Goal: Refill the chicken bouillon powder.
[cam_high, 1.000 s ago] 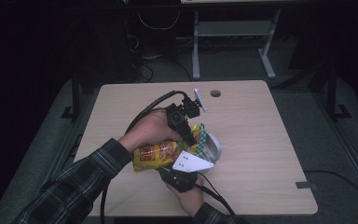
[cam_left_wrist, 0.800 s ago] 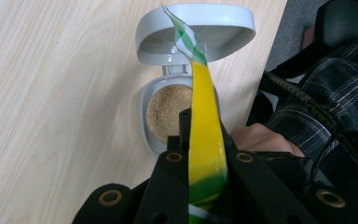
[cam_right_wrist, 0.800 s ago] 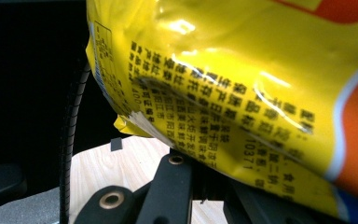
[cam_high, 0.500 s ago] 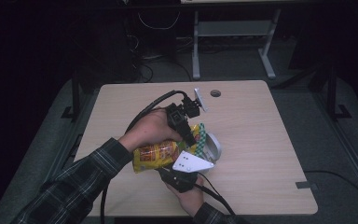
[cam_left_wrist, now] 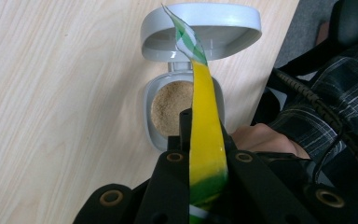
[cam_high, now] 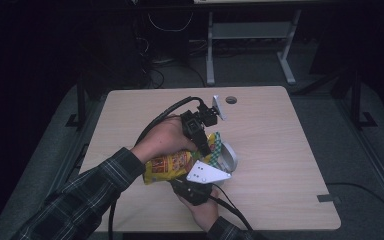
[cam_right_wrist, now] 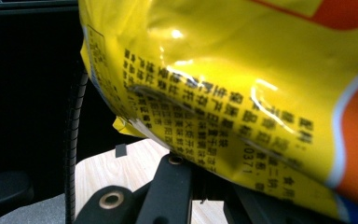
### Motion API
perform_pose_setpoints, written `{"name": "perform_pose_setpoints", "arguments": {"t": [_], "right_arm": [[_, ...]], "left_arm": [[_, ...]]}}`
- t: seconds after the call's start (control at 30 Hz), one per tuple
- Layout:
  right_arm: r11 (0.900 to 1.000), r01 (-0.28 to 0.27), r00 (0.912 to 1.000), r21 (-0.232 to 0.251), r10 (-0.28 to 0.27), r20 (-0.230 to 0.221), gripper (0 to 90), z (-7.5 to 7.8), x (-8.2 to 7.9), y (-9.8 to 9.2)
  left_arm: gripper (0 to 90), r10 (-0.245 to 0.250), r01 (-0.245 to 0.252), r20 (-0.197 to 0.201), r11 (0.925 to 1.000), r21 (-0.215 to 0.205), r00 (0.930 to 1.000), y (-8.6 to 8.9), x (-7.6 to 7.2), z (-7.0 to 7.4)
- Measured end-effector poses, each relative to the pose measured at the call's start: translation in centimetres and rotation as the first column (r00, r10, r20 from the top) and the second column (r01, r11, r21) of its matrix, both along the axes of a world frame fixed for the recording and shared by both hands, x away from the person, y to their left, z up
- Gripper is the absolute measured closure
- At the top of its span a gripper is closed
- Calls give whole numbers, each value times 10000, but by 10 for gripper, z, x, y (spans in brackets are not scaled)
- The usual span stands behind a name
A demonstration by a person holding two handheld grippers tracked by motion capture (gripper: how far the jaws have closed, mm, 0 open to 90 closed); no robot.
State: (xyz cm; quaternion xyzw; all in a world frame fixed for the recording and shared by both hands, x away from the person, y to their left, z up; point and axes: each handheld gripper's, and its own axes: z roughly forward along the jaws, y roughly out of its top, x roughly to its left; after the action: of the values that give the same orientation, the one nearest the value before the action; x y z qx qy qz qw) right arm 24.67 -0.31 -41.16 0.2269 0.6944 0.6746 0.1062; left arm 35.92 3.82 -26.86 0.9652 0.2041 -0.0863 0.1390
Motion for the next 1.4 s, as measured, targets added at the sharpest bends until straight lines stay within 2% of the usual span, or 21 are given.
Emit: {"name": "perform_pose_setpoints", "arguments": {"t": [0.13, 0.63, 1.4], "right_arm": [[10000, 8, 10000, -13, -8, 46, 900, 0, 0, 0], [10000, 32, 10000, -26, -32, -28, 900, 0, 1, -1], [10000, 77, 10000, -62, -77, 9, 900, 0, 1, -1]], "left_arm": [[899, -40, 39, 66, 9999, 152, 10000, -2, -2, 1], [899, 64, -68, 150, 9997, 256, 9999, -4, -3, 0], [898, 93, -95, 201, 9999, 118, 9998, -4, -3, 1]]}}
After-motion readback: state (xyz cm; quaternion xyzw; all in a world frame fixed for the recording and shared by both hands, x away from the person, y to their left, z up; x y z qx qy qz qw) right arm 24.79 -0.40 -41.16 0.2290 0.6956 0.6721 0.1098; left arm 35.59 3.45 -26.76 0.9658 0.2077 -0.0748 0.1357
